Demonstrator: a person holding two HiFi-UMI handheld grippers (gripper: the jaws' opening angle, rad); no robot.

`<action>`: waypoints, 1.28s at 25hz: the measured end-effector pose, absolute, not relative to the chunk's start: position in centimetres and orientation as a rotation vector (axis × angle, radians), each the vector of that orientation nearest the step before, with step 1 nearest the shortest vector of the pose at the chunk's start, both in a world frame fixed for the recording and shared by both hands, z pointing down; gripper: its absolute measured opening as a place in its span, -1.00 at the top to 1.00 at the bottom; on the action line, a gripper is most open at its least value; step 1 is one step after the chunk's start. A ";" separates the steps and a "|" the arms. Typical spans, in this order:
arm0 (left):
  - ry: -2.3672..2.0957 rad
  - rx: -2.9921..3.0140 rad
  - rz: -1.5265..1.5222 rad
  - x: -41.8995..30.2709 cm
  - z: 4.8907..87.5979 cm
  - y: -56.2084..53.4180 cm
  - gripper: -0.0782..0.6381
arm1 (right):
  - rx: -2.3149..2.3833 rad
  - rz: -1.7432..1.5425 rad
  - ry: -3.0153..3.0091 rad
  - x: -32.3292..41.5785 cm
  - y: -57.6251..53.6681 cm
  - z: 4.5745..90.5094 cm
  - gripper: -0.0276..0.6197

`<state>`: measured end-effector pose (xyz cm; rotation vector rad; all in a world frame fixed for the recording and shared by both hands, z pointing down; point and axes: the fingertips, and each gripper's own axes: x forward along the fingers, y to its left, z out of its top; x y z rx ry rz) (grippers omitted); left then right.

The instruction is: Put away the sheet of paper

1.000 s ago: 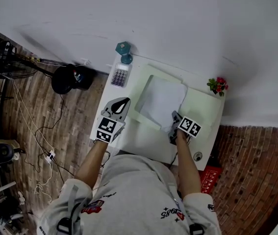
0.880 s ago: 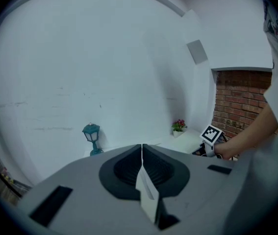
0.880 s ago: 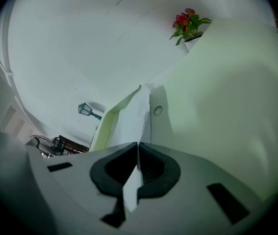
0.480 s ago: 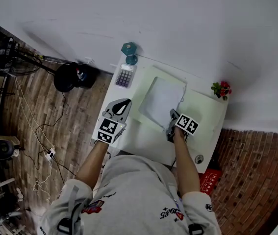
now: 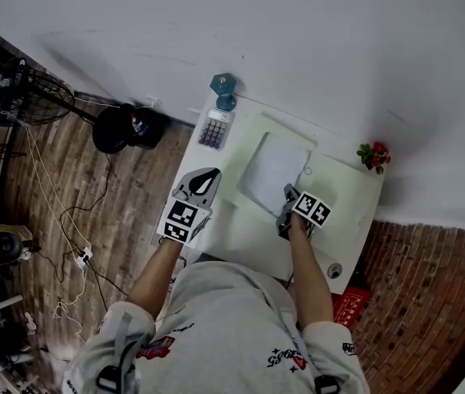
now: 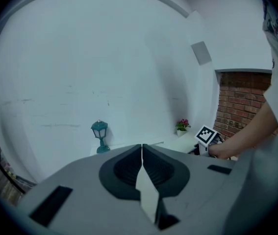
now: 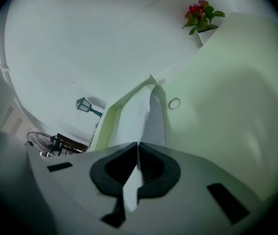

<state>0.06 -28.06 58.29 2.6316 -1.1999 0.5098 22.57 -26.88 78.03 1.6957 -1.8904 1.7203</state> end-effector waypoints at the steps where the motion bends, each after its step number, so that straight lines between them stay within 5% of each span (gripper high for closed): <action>1: -1.201 2.628 0.511 -0.1 58.3 -28.1 0.71 | 1.696 1.723 -1.889 22.4 -26.9 78.0 0.89; 17: -1.210 2.618 0.495 -1.4 58.4 -28.1 0.71 | 1.600 1.588 -1.862 20.1 -27.2 78.7 0.89; 32: -1.189 2.611 0.520 -1.2 58.5 -27.2 0.71 | 1.577 1.435 -1.827 21.2 -26.2 78.7 0.44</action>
